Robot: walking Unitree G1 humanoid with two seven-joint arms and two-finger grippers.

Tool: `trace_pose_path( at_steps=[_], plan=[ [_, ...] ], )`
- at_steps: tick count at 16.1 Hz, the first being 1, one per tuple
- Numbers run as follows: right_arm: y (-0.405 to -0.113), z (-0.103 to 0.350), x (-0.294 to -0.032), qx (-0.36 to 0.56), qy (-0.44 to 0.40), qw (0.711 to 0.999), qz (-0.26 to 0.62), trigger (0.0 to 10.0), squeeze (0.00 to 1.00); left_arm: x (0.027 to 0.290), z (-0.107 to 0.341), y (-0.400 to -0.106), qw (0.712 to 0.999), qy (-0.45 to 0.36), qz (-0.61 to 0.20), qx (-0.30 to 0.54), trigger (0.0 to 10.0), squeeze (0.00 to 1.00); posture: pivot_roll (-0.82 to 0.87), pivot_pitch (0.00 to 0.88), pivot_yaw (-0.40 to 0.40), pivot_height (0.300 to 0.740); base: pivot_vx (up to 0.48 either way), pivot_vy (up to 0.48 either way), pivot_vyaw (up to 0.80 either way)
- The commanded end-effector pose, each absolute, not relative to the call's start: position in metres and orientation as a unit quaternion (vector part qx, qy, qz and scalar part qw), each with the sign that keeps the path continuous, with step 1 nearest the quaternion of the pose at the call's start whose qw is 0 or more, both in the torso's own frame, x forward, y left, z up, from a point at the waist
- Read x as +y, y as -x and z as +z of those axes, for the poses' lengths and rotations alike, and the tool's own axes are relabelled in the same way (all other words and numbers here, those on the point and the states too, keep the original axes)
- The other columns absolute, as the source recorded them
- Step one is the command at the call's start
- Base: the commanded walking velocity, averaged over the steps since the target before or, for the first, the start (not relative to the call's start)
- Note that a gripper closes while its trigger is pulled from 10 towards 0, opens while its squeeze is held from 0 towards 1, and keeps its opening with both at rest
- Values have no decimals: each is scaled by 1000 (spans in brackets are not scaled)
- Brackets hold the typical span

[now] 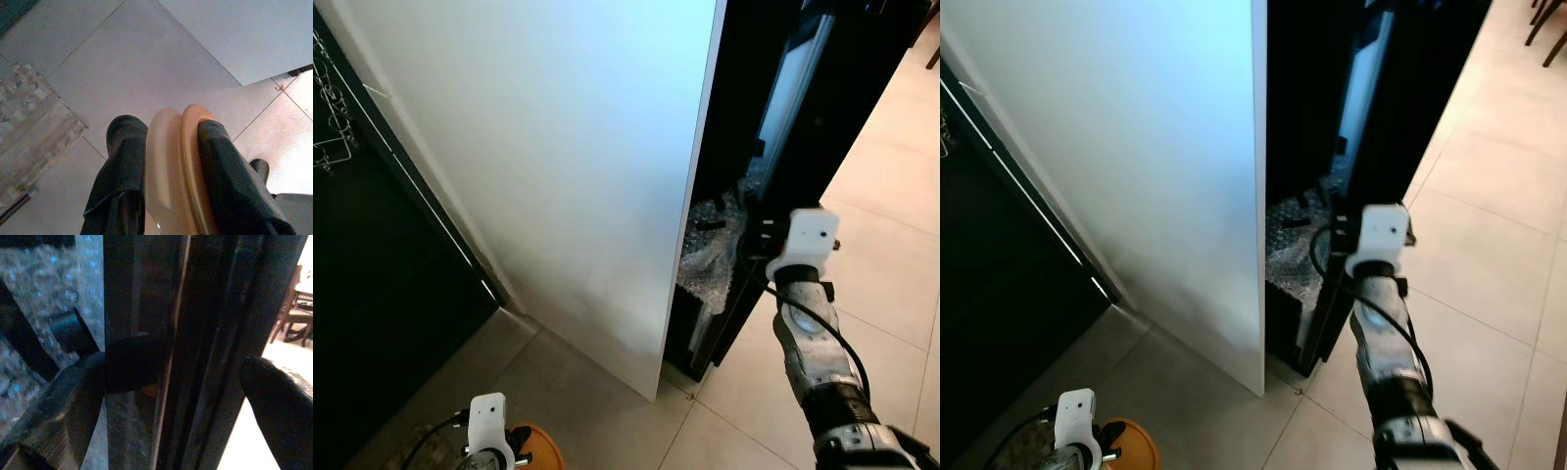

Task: Restocking fridge

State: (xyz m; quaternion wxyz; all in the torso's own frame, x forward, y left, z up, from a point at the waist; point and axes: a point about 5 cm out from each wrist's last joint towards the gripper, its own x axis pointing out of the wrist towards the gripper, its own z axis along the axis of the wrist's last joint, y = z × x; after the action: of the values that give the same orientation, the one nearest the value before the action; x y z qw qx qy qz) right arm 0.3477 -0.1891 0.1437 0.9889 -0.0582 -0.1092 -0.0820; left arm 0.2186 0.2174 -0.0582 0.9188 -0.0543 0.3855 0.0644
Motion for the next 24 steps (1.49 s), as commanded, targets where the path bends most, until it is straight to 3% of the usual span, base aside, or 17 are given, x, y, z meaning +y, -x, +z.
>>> trace_pose_path(
  at_steps=[1,11,14,15,19,22,24],
  plan=[
    [-337,136,-210,-100,62,985,-126,10000,0,219,-63,-210,913,54,64,399,10000,0,6,150,36,740,0,0,0],
    [-294,100,-249,-33,70,979,-188,10000,0,214,-65,-209,912,56,57,402,10000,0,-6,149,26,740,0,0,0],
    [-276,86,-281,2,70,966,-249,10000,0,214,-66,-207,911,57,56,404,10000,0,-5,150,22,740,0,0,0],
    [-262,81,-306,20,79,952,-293,10000,0,214,-66,-207,911,57,56,405,10000,0,-7,150,22,740,0,0,0],
    [-236,71,-342,54,96,929,-353,10000,0,212,-67,-206,910,58,54,407,10000,0,-10,151,20,740,0,0,0],
    [-215,52,-356,96,77,912,-391,10000,0,212,-68,-205,910,56,52,408,10000,0,-12,151,20,740,0,0,0],
    [-212,34,-348,131,55,917,-374,10000,0,211,-68,-205,910,57,51,408,10000,0,-13,150,20,740,0,0,0]
  ],
)
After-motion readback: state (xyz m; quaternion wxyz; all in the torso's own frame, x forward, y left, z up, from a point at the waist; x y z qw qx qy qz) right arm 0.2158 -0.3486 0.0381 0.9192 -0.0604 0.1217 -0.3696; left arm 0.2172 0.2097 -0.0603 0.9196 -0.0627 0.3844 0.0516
